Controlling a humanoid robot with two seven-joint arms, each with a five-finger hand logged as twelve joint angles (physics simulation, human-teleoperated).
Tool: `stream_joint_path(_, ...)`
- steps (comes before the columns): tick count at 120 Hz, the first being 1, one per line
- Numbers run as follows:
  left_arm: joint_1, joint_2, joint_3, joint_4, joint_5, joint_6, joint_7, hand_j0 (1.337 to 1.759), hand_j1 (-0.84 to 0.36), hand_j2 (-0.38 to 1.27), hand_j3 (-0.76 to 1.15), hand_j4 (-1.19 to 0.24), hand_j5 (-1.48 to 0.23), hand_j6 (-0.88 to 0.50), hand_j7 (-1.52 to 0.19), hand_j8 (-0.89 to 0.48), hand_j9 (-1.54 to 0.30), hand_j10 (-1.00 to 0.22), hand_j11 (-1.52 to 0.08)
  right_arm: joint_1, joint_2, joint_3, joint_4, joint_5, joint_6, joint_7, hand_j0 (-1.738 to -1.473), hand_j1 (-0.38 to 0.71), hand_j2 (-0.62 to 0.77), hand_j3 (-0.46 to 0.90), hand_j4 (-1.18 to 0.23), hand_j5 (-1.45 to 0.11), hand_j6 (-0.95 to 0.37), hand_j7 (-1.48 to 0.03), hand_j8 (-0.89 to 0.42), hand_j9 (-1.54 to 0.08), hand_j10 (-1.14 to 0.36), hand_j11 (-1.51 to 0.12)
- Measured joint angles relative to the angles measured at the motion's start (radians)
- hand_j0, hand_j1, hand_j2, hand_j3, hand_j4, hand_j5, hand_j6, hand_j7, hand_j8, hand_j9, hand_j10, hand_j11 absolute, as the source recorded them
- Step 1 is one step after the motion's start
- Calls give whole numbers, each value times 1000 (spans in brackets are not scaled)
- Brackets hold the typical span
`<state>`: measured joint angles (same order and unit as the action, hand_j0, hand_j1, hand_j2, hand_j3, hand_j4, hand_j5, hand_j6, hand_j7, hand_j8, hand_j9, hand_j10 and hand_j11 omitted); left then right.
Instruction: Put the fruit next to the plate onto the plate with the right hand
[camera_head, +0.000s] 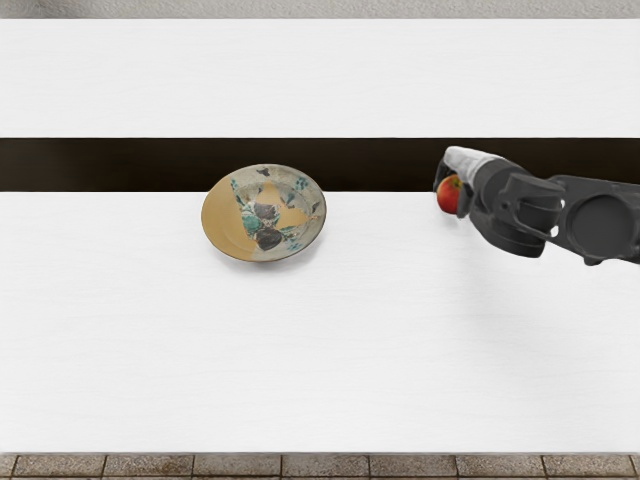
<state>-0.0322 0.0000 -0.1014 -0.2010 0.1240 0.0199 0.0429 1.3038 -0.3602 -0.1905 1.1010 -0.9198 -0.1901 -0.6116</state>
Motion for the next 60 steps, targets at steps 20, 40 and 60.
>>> stream_joint_path(20, 0, 0, 0, 0, 0, 0, 0, 1658, 349, 0, 0, 0, 0, 0, 0, 0, 0, 0, 0, 24, 26, 44, 4, -2, 6, 0, -1652, 229, 49, 0, -637, -872, -385, -846, -374, -878, -633, -878)
stream_joint_path(40, 0, 0, 0, 0, -1, 0, 0, 1658, 349, 0, 0, 0, 0, 0, 0, 0, 0, 0, 0, 68, 62, 55, 8, -4, 25, 53, -1652, 224, 47, 1, -643, -878, -392, -849, -386, -881, -633, -881)
stream_joint_path(60, 0, 0, 0, 0, 0, 0, 0, 1658, 349, 0, 0, 0, 0, 0, 0, 0, 0, 0, 0, 131, 125, 52, 7, -7, 31, 124, -1652, 222, 23, 0, -633, -897, -382, -863, -373, -900, -642, -901)
